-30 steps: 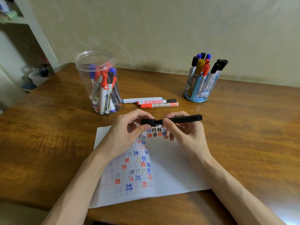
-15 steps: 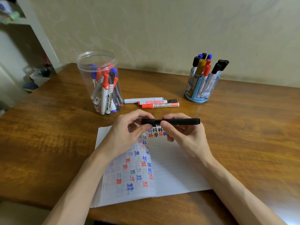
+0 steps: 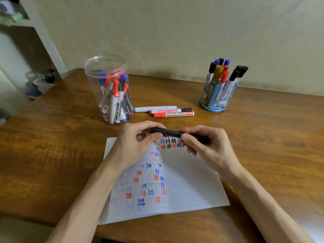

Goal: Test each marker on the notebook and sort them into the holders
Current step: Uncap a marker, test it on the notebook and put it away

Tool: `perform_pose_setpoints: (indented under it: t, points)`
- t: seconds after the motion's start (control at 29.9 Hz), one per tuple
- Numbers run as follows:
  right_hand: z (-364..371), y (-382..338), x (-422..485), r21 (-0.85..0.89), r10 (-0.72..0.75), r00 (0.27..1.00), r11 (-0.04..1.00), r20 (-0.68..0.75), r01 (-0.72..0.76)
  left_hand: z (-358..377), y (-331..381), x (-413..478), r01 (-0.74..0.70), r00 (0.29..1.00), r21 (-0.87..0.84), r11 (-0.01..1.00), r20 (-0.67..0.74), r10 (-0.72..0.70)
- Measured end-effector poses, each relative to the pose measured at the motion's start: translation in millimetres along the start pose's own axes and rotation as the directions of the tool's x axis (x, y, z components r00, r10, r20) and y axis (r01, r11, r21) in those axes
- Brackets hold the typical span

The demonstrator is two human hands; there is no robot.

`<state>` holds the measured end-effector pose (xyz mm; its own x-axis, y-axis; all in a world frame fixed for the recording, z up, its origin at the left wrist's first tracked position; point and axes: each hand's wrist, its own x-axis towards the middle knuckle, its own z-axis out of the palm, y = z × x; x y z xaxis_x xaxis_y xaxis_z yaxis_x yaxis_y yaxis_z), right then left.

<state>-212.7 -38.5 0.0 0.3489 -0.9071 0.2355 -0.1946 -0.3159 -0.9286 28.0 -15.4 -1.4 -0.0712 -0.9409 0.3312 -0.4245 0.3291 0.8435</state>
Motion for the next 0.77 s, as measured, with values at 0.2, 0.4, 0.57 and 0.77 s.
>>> perform_pose_setpoints:
  t: [0.2,0.4,0.57,0.77]
  points:
    - [0.3,8.7,-0.5,-0.051,-0.038,0.999,0.998,0.027,0.04,4.7,-1.7,-1.7,0.008,1.0,0.05,0.999,0.013,-0.009]
    - [2.2,11.9,-1.2,-0.061,-0.064,0.997,0.996,0.054,0.067,4.9,-3.2,-1.7,0.01,1.0,0.066,0.998,0.015,-0.011]
    - [5.2,5.7,5.5,-0.051,-0.076,0.996,0.996,0.039,0.078,3.7,-2.1,0.9,-0.003,0.999,0.038,0.999,0.049,0.001]
    - [13.6,-0.5,5.9,-0.005,-0.076,0.99,0.997,0.122,0.077,-10.7,17.3,-2.1,0.027,0.998,-0.259,0.966,-0.047,-0.041]
